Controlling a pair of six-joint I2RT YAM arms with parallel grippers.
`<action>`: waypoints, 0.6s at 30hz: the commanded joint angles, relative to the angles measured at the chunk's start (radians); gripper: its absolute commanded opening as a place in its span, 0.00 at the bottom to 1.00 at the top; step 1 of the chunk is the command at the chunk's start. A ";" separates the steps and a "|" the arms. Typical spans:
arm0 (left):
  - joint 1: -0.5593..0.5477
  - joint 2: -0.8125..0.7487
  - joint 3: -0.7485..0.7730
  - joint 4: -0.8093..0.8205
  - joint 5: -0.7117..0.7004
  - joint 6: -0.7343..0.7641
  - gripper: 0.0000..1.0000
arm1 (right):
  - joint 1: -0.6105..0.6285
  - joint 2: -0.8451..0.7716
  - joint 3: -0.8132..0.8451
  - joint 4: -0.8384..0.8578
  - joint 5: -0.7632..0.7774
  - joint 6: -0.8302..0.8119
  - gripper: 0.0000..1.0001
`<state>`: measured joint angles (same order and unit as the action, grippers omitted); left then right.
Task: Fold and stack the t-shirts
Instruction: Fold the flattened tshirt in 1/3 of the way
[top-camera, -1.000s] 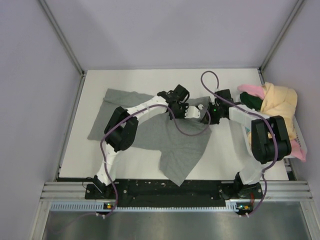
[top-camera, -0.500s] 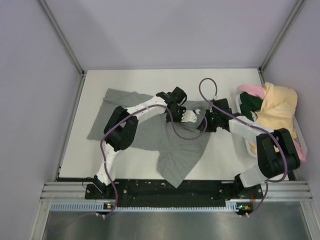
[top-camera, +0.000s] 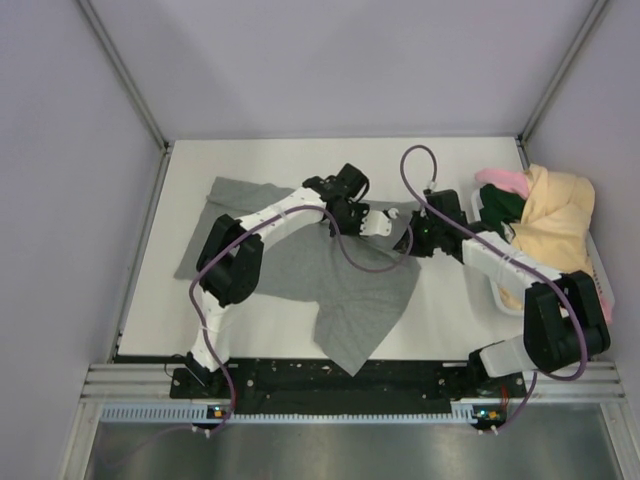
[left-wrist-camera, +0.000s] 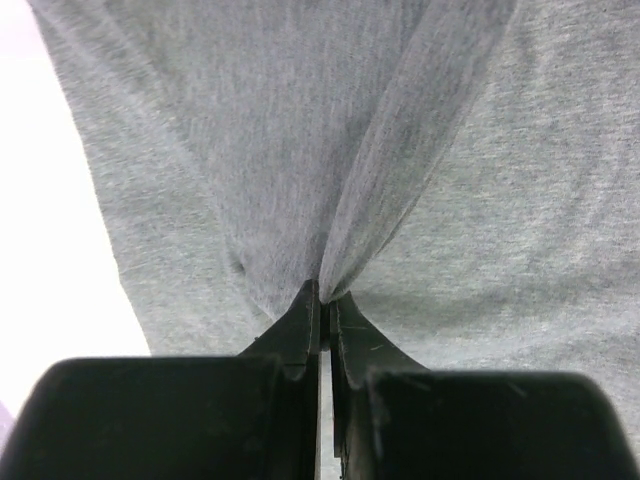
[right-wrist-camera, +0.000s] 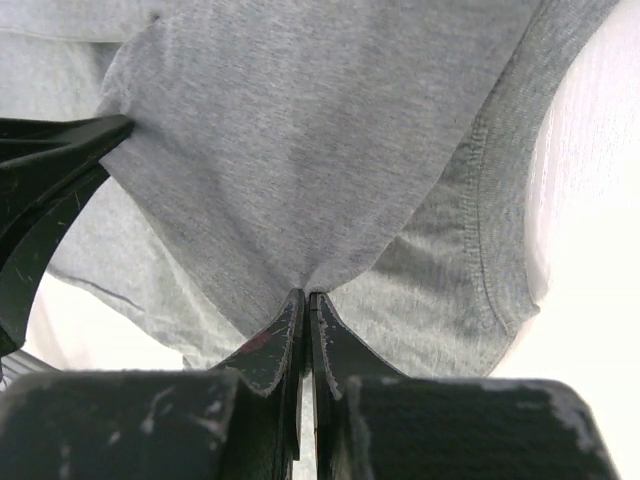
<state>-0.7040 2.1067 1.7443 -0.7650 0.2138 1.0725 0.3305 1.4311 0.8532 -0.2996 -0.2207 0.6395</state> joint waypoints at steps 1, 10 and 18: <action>0.035 -0.060 -0.002 -0.020 -0.039 0.017 0.00 | 0.037 -0.067 0.012 -0.093 0.050 -0.023 0.00; 0.035 -0.033 -0.029 -0.034 -0.045 0.021 0.00 | 0.094 -0.067 -0.095 -0.035 0.038 0.045 0.00; 0.037 -0.024 -0.046 -0.094 -0.033 0.081 0.12 | 0.094 -0.014 -0.129 0.011 0.046 0.054 0.00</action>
<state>-0.6975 2.0907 1.6939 -0.8101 0.2466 1.1000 0.4229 1.3968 0.7383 -0.2466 -0.1913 0.6971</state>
